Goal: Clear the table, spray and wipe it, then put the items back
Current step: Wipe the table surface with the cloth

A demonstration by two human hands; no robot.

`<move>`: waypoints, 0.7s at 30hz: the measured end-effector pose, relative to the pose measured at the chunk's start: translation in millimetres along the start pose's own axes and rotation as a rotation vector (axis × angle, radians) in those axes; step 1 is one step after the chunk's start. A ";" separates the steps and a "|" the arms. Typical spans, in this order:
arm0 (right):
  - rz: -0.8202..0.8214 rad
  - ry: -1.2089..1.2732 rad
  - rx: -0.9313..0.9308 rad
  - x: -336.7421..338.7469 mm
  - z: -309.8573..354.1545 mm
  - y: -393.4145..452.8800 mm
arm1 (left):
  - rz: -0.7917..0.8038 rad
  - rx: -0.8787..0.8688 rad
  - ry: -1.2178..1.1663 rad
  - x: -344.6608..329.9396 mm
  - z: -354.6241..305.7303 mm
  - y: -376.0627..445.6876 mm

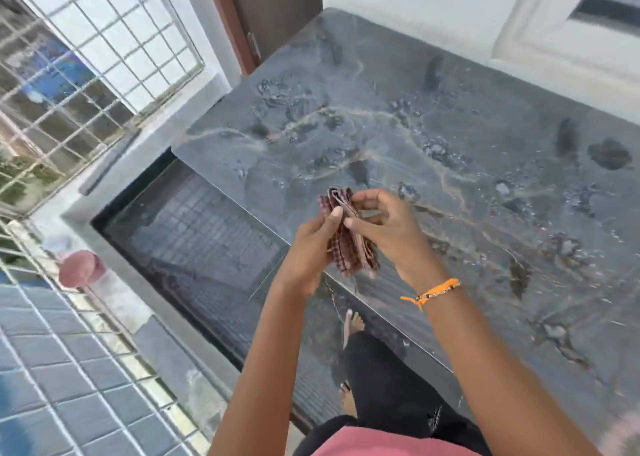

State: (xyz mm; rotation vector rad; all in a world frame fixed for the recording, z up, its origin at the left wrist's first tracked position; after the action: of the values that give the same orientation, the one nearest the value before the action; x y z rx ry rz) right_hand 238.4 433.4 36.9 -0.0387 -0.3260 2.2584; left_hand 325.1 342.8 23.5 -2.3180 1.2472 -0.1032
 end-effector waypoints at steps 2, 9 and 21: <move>-0.009 0.019 -0.032 -9.3 -4.5 22.5 | -0.030 0.018 0.000 14.8 -6.4 17.5; -0.235 0.397 -0.390 -9.9 -26.7 128.9 | -0.140 0.172 -0.052 56.2 -50.1 111.0; -0.137 -0.131 -0.040 -80.7 28.3 212.4 | 0.090 0.088 0.330 72.2 -135.8 224.0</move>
State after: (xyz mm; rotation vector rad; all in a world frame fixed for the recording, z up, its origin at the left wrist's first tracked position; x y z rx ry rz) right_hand 128.8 234.8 5.4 0.1086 -0.4309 2.1232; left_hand 156.2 130.0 26.4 -2.2258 1.4704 -0.5167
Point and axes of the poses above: each hand's wrist, its own y-axis towards the middle knuckle, its own x-axis out of the back of the hand, z = x × y, the point moved 3 cm from there along y, towards the middle knuckle, and after that the axes turned 2 degrees about -x, right-handed, at the moved point
